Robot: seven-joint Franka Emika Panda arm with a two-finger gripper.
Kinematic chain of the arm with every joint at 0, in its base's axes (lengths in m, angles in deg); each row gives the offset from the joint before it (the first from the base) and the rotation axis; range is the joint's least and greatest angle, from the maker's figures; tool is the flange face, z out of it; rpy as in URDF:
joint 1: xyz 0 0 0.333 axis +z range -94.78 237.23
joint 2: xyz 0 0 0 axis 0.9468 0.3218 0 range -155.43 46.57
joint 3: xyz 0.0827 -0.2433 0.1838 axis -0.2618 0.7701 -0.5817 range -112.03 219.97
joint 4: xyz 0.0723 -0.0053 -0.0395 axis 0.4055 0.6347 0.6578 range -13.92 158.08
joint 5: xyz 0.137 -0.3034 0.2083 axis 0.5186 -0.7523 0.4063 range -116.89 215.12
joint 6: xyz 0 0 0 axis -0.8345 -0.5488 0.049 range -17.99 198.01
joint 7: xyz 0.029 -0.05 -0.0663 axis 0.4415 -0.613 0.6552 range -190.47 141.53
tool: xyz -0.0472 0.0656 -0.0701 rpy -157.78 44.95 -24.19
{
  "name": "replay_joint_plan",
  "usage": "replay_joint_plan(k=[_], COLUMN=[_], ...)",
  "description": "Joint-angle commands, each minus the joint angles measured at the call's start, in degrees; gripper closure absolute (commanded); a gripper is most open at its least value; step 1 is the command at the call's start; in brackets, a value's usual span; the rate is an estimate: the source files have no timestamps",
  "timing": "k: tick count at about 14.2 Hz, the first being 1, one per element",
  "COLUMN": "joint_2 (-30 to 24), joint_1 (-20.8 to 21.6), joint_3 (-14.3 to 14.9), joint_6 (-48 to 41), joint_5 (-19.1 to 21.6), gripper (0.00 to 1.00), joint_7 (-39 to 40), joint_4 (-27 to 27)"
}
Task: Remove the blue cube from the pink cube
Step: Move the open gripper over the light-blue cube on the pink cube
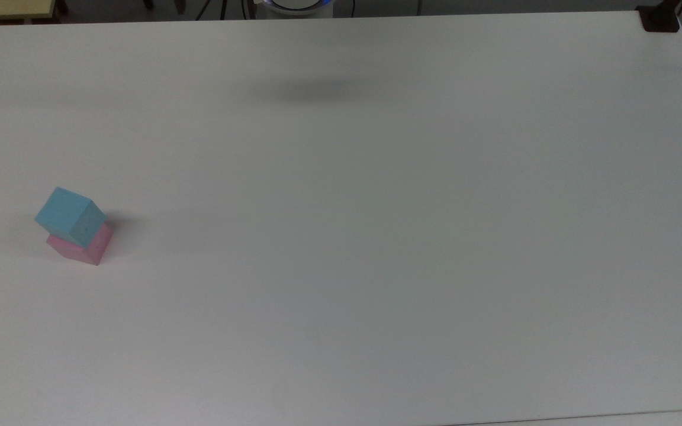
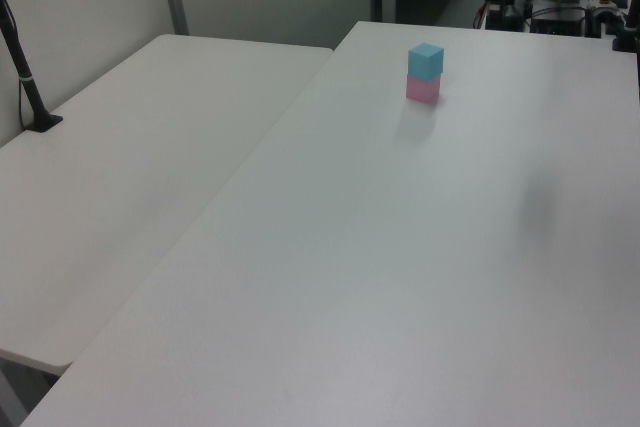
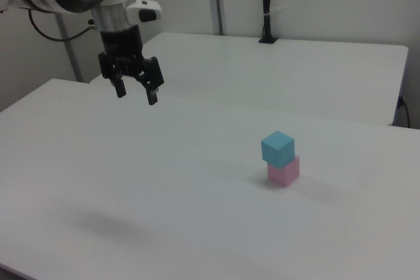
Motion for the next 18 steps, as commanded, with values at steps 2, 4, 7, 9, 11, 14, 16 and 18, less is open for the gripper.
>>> replay_joint_plan(k=[2, 4, 7, 9, 11, 14, 16, 18], joint_2=[-0.9, -0.9, -0.7, -0.2, 1.7, 12.4, 16.8, 20.9], joint_1=[-0.1, -0.1, -0.4, -0.7, -1.4, -5.8, -8.5, -10.8], joint_3=[-0.1, -0.1, -0.1, -0.1, 0.1, 0.6, 0.9, 1.7], joint_6=[1.0, 1.0, 1.0, 0.9, 1.6, 8.5, 18.8, 25.2], joint_5=[-0.5, -0.6, -0.7, -0.7, -0.8, -0.9, -0.8, -0.5], gripper=[0.00, 0.00, 0.00, 0.00, 0.00, 0.00, 0.00, 0.00], joint_7=[-0.3, -0.3, 1.0, 1.6, 1.7, 1.7, 0.7, 0.6], joint_4=[1.4, 1.4, 1.3, 0.5, -0.4, -7.7, -7.8, -7.8])
